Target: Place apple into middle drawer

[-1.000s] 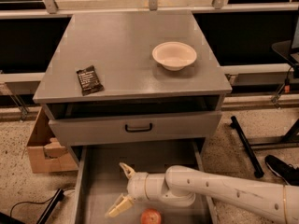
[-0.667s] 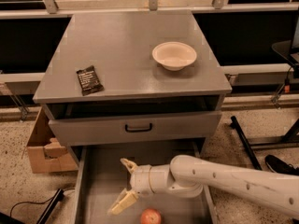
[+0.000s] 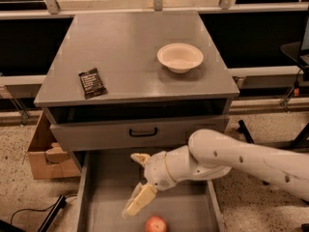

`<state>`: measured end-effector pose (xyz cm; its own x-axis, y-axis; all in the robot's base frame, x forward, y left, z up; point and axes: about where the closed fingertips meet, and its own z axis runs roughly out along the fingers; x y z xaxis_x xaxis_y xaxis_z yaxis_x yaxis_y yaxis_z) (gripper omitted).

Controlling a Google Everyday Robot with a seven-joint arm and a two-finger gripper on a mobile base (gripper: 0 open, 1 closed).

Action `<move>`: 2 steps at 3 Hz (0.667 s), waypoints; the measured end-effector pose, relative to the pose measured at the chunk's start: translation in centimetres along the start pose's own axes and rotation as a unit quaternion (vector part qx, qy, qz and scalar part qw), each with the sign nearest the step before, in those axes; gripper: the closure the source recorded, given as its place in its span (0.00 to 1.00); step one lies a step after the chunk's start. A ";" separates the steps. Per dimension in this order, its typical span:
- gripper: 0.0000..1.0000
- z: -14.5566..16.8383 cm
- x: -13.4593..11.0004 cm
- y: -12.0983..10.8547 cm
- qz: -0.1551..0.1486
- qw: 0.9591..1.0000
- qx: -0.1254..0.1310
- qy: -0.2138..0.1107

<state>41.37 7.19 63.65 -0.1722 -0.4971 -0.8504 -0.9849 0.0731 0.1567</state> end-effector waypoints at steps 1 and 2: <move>0.00 -4.6 -2.9 1.5 -0.021 0.998 -0.018 0.055; 0.00 -5.1 -3.2 3.2 -0.025 0.997 -0.043 0.064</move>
Offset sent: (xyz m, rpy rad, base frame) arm -0.0072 -0.0204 0.0422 -0.0867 -0.0091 0.0570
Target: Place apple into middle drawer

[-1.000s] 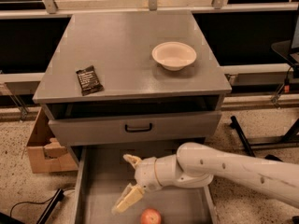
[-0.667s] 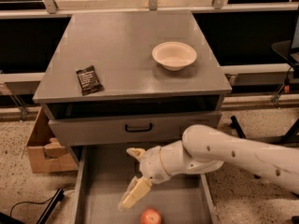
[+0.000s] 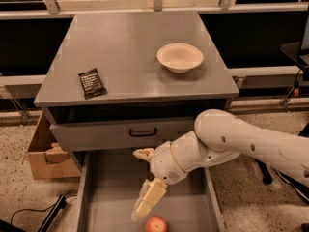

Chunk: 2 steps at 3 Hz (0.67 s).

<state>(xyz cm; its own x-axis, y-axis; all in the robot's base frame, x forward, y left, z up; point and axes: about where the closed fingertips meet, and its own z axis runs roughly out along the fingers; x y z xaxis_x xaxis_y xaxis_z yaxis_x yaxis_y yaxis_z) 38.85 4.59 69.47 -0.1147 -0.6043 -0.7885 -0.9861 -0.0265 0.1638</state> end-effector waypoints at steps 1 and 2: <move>0.00 0.1 0.0 0.0 0.000 1.000 0.000 0.000; 0.00 -1.2 -1.1 -0.2 -0.002 0.999 -0.010 0.042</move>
Offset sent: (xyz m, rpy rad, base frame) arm 0.0232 -0.0224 0.0757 -0.3489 0.0324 0.1356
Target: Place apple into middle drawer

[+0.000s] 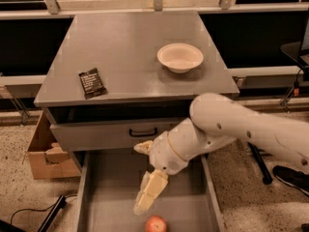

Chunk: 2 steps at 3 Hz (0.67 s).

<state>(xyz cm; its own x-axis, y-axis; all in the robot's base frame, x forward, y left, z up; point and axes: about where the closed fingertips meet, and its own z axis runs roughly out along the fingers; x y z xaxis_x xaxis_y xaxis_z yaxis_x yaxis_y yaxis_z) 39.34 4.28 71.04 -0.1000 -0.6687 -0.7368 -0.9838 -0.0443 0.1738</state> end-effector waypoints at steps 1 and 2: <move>0.00 -5.0 -2.5 -1.5 -0.008 0.996 0.005 0.092; 0.00 -10.8 -3.0 -1.6 -0.003 0.986 0.018 0.168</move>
Offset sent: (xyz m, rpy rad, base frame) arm 0.0123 -0.1376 0.1482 -0.5880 0.0401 0.1237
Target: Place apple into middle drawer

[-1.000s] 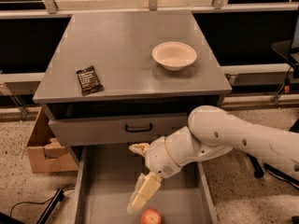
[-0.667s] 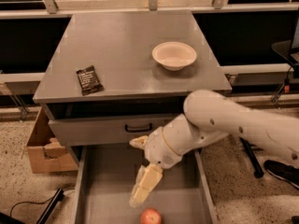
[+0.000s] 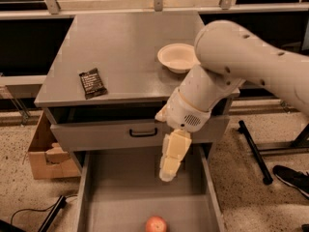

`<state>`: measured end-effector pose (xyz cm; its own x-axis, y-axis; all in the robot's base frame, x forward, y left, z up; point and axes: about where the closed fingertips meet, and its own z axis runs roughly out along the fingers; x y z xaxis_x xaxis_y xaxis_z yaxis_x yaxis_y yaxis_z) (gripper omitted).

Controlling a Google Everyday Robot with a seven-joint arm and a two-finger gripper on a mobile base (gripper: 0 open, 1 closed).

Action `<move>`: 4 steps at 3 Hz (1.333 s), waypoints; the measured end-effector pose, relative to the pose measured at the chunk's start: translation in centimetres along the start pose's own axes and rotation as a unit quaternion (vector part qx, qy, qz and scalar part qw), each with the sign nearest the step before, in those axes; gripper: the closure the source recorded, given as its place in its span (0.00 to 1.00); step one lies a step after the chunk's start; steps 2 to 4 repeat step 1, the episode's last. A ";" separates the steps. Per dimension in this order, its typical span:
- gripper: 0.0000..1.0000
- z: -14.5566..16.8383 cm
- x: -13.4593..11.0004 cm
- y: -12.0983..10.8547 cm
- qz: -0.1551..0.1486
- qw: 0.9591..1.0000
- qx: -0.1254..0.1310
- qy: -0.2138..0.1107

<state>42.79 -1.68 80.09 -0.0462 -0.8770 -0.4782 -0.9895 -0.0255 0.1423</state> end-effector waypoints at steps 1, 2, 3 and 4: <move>0.00 -4.8 3.5 2.0 0.023 0.998 0.007 0.057; 0.00 -4.8 3.5 2.0 0.023 0.998 0.007 0.057; 0.00 -4.8 3.5 2.0 0.023 0.998 0.007 0.057; 0.00 -4.8 3.5 2.0 0.023 0.998 0.007 0.057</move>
Offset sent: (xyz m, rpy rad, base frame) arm 0.0000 0.0000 0.0000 0.0000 0.0000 0.0000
